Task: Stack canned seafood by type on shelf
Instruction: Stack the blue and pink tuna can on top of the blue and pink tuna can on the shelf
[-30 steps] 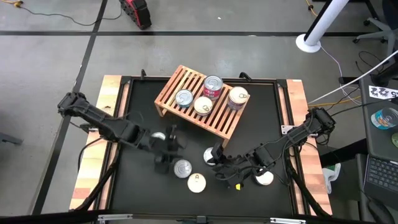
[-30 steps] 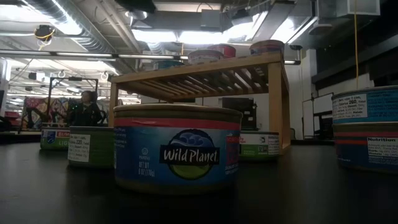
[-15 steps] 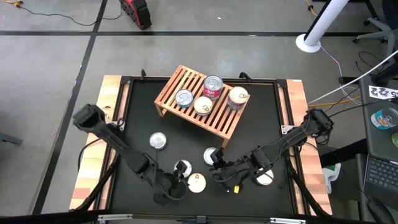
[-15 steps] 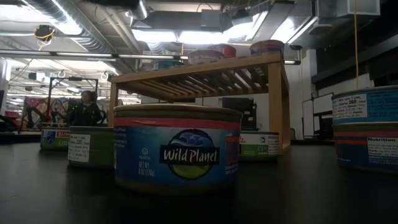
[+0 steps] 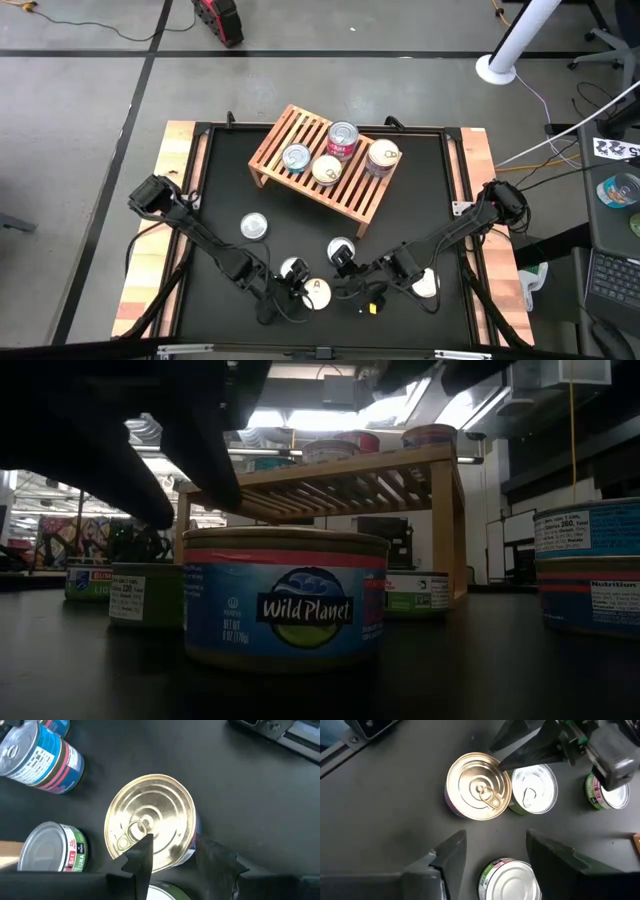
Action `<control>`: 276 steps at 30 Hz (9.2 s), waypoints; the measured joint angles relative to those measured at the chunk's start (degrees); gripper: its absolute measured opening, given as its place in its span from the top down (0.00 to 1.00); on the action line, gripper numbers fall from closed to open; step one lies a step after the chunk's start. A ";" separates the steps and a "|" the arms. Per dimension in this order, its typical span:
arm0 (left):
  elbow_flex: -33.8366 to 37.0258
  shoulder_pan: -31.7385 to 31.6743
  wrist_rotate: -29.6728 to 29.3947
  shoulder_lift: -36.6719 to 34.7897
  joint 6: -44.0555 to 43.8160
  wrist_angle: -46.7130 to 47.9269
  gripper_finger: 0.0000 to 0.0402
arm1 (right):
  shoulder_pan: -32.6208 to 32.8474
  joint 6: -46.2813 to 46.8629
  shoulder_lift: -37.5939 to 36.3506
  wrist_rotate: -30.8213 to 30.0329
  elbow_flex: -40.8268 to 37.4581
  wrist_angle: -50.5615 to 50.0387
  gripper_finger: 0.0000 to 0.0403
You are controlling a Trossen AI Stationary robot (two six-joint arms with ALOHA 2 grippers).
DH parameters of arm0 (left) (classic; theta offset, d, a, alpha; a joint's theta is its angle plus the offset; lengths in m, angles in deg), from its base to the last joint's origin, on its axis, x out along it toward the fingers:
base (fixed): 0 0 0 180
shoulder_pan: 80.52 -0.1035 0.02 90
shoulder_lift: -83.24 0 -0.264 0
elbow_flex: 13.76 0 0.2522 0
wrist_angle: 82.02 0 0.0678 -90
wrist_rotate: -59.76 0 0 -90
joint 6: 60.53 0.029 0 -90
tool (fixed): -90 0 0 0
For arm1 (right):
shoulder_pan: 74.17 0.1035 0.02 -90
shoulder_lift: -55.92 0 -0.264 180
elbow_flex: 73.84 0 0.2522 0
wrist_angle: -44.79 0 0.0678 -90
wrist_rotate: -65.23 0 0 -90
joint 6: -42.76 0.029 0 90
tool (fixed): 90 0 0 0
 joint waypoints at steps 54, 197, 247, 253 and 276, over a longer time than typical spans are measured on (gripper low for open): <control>-0.04 -14.53 6.39 1.06 0.63 0.84 1.00 | -8.15 2.81 0.22 0.74 0.02 -7.54 0.49; -2.64 -25.35 14.48 -6.88 -38.00 4.28 1.00 | -8.26 21.56 9.64 -19.76 0.04 -3.83 0.16; -2.64 -25.20 15.77 -20.41 -28.35 20.60 0.74 | -8.15 20.95 9.68 -14.47 8.46 -9.48 0.53; -2.64 -25.20 15.06 -29.57 -28.78 24.21 0.79 | -8.15 20.91 9.68 -15.77 17.42 -19.08 0.53; -2.67 -25.20 8.92 -39.23 -14.20 23.71 0.95 | -11.27 -6.15 9.64 -47.55 36.61 -34.93 0.51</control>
